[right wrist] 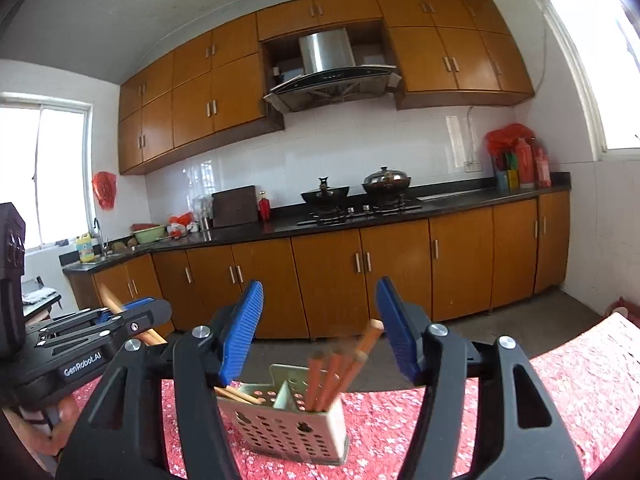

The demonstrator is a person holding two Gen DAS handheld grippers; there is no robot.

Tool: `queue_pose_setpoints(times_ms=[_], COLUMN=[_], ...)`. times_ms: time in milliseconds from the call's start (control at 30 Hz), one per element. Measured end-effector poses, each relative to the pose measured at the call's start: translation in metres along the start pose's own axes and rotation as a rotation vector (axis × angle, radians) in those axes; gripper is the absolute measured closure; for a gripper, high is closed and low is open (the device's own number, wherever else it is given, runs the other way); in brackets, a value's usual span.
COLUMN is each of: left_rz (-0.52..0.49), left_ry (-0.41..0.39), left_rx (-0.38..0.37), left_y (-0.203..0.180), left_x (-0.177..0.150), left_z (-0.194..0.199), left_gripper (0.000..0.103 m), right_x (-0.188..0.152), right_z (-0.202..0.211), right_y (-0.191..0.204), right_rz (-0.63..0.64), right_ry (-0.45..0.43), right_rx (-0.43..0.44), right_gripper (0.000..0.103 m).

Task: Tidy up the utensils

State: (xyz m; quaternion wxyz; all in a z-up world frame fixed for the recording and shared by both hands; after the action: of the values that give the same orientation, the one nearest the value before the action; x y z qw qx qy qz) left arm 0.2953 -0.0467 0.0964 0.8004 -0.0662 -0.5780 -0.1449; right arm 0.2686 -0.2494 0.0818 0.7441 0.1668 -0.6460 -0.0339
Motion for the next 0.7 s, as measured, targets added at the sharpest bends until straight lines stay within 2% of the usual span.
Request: queue_pose_setpoints(times_ms=[133, 200, 267, 367, 500, 700], left_rz=[0.024, 0.042, 0.057, 0.043, 0.01, -0.006], left_ry=[-0.031, -0.038, -0.036, -0.015, 0.037, 0.085], left_rx=[0.02, 0.034, 0.054, 0.117, 0.2, 0.267], left_y=[0.01, 0.015, 0.02, 0.023, 0.021, 0.022], left_x=[0.001, -0.001, -0.007, -0.024, -0.058, -0.105], left_z=[0.027, 0.042, 0.061, 0.086, 0.116, 0.153], left_gripper=[0.066, 0.063, 0.06, 0.054, 0.047, 0.031], right_x=[-0.001, -0.006, -0.015, -0.033, -0.061, -0.087], right_z=[0.03, 0.049, 0.062, 0.079, 0.098, 0.124], right_y=[-0.003, -0.003, -0.002, -0.002, -0.002, 0.001], right_rz=[0.028, 0.048, 0.062, 0.077, 0.076, 0.056], right_ry=[0.022, 0.045, 0.078, 0.133, 0.213, 0.246], right_rx=[-0.046, -0.068, -0.088, -0.118, -0.151, -0.174], right_gripper=[0.042, 0.034, 0.032, 0.024, 0.022, 0.016])
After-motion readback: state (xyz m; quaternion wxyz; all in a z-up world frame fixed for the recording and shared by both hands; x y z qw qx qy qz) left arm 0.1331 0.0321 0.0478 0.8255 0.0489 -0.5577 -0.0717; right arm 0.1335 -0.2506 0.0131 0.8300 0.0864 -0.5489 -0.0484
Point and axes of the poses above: each gripper's, at about its wrist camera, not at the fingertips, and z roughly against the way its jaws point, y to its left, x to its top, the point moved 4 cm from there along -z, roughly the way its jaws point, and after that the axes turned 8 degrees about -z, right-handed, at the moved point
